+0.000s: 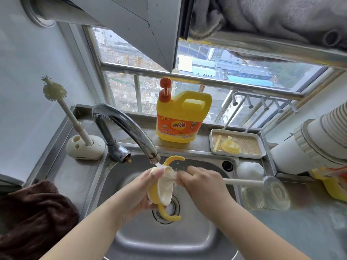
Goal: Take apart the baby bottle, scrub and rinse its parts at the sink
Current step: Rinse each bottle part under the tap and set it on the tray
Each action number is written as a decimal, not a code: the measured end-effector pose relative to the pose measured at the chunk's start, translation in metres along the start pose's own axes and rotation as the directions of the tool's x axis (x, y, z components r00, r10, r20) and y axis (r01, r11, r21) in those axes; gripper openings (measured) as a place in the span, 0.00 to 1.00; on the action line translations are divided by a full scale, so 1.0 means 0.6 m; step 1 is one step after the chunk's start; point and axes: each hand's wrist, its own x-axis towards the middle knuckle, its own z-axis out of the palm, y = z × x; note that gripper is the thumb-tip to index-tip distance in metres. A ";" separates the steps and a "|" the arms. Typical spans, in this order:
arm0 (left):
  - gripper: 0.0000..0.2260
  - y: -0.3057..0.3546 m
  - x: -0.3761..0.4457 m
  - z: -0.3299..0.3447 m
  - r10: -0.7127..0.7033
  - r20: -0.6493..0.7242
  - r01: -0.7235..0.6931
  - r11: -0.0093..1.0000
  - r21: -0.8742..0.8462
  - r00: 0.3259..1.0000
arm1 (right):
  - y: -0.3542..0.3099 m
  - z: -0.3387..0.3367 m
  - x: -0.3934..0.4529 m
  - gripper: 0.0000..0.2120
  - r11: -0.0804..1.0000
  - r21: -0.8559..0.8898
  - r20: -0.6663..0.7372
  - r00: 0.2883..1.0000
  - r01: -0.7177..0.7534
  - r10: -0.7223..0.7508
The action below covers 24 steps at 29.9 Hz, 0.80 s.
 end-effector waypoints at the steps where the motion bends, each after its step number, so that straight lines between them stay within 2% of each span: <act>1: 0.25 -0.001 0.001 0.000 0.010 -0.008 -0.010 1.000 0.009 1.000 | -0.004 -0.001 -0.001 0.06 0.998 0.054 0.038 0.999 -0.014 0.012; 2: 0.26 -0.003 0.000 0.000 0.026 -0.022 -0.026 1.000 0.005 0.999 | -0.008 -0.001 -0.002 0.03 0.990 0.134 0.113 0.993 -0.036 0.021; 4: 0.32 -0.009 0.000 -0.001 0.062 -0.053 -0.064 0.997 -0.034 0.997 | -0.006 0.009 -0.012 0.11 0.911 0.381 0.360 0.933 -0.156 0.009; 5: 0.36 -0.012 0.001 -0.002 0.078 -0.060 -0.081 0.996 -0.044 0.995 | -0.008 0.012 -0.015 0.12 0.838 0.494 0.437 0.899 -0.233 -0.008; 7: 0.41 -0.013 0.001 -0.005 0.095 -0.079 -0.099 0.993 -0.058 0.992 | -0.011 0.008 -0.020 0.13 0.674 0.652 0.476 0.879 -0.348 -0.006; 8: 0.41 -0.013 0.000 -0.003 0.095 -0.084 -0.100 0.993 -0.062 0.992 | -0.008 0.009 -0.022 0.13 0.646 0.677 0.478 0.878 -0.353 -0.021; 9: 0.40 -0.015 0.000 -0.002 0.089 -0.085 -0.094 0.994 -0.057 0.992 | -0.005 0.006 -0.020 0.13 0.680 0.655 0.481 0.876 -0.328 -0.041; 10: 0.37 -0.015 -0.003 0.002 0.081 -0.077 -0.085 0.995 -0.044 0.994 | -0.001 0.006 -0.018 0.14 0.766 0.589 0.449 0.893 -0.257 -0.046; 11: 0.33 -0.017 -0.005 0.006 0.073 -0.066 -0.075 0.997 -0.029 0.995 | 0.000 0.006 -0.015 0.14 0.859 0.484 0.375 0.926 -0.167 -0.032; 13: 0.27 -0.021 -0.008 0.014 0.062 -0.047 -0.062 0.998 0.000 0.997 | 0.009 0.015 -0.011 0.16 0.986 0.162 0.100 0.995 -0.045 0.029; 15: 0.25 -0.020 -0.007 0.015 0.067 -0.067 -0.066 0.998 0.008 0.996 | 0.005 0.012 -0.015 0.18 0.994 0.077 -0.051 0.996 -0.075 0.079; 16: 0.26 -0.018 -0.006 0.013 0.075 -0.078 -0.074 0.997 0.017 0.994 | -0.001 0.013 -0.015 0.18 0.990 0.096 -0.064 0.992 -0.101 0.107; 18: 0.30 -0.009 -0.006 0.009 0.098 -0.108 -0.093 0.994 0.048 0.989 | -0.012 0.023 -0.017 0.16 0.963 0.237 0.059 0.991 -0.130 0.120; 20: 0.38 -0.008 -0.005 0.005 0.119 -0.150 -0.114 0.993 0.043 0.982 | -0.013 0.025 -0.024 0.14 0.856 0.474 0.295 0.953 -0.207 0.067; 22: 0.45 -0.014 -0.003 0.001 0.111 -0.175 -0.114 0.993 -0.010 0.978 | -0.008 0.022 -0.025 0.13 0.769 0.584 0.376 0.926 -0.259 0.027; 24: 0.42 -0.019 -0.002 0.000 0.102 -0.161 -0.111 0.993 -0.050 0.982 | -0.005 0.018 -0.027 0.13 0.696 0.646 0.425 0.905 -0.313 0.012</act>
